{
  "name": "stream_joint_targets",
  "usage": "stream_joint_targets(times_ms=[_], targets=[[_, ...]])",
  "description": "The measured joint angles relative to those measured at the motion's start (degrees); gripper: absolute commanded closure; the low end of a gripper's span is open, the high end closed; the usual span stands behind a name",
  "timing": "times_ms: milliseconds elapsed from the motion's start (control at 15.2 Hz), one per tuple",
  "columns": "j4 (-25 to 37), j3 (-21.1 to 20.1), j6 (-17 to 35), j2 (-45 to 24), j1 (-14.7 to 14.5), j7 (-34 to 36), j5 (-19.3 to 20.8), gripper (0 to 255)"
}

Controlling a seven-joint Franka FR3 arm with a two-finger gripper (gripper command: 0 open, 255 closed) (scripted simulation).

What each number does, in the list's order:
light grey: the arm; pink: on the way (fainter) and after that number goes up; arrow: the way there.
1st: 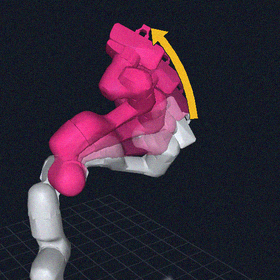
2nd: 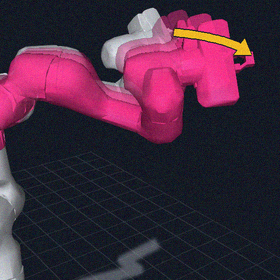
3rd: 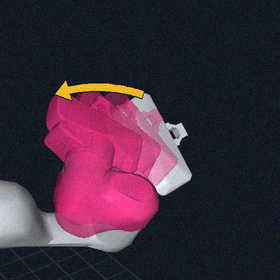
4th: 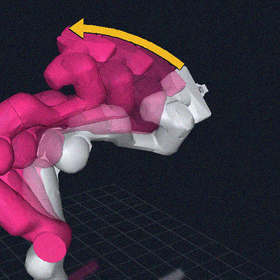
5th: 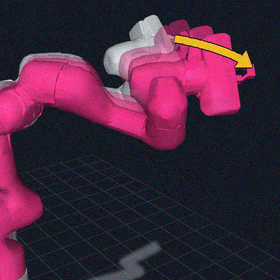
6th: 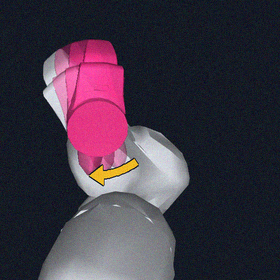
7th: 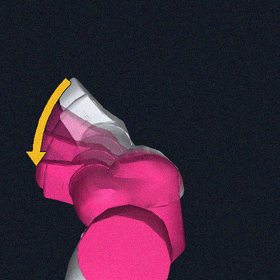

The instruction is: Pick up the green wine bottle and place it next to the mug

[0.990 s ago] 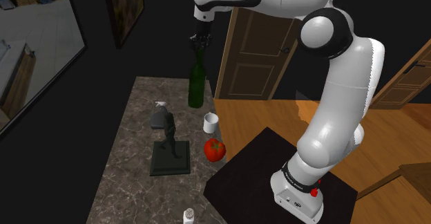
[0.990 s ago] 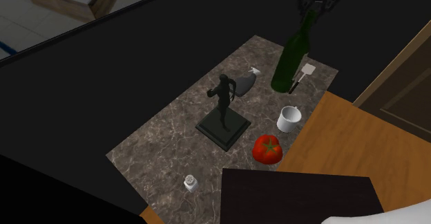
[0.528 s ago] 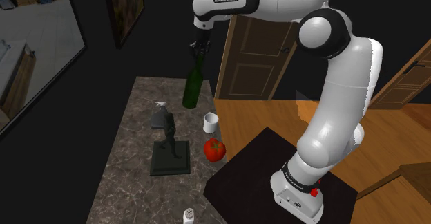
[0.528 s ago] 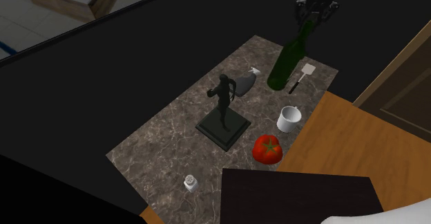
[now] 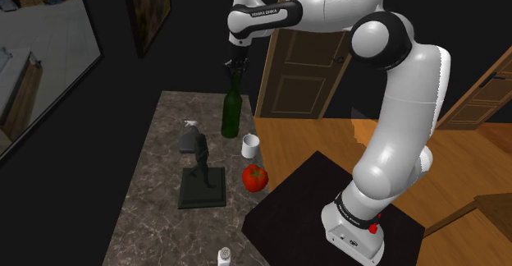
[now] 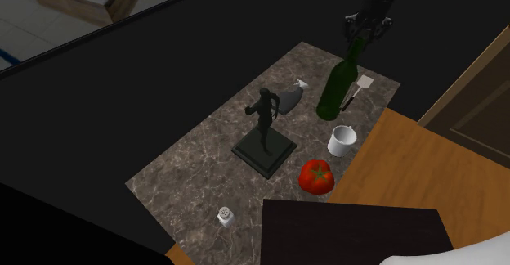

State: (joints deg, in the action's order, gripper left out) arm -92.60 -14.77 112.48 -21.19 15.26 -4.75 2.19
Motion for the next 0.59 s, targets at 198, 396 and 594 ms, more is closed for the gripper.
stream_joint_targets(times_ms=[198, 396, 594], targets=[[-1.42, 0.08, 1.95, -0.56, 0.00, 0.01, 0.15, 255], [-2.71, 0.21, 3.95, -1.28, 0.05, -0.08, 0.32, 255], [-4.20, 0.29, 6.17, -2.04, -0.03, 0.04, 0.54, 255]])
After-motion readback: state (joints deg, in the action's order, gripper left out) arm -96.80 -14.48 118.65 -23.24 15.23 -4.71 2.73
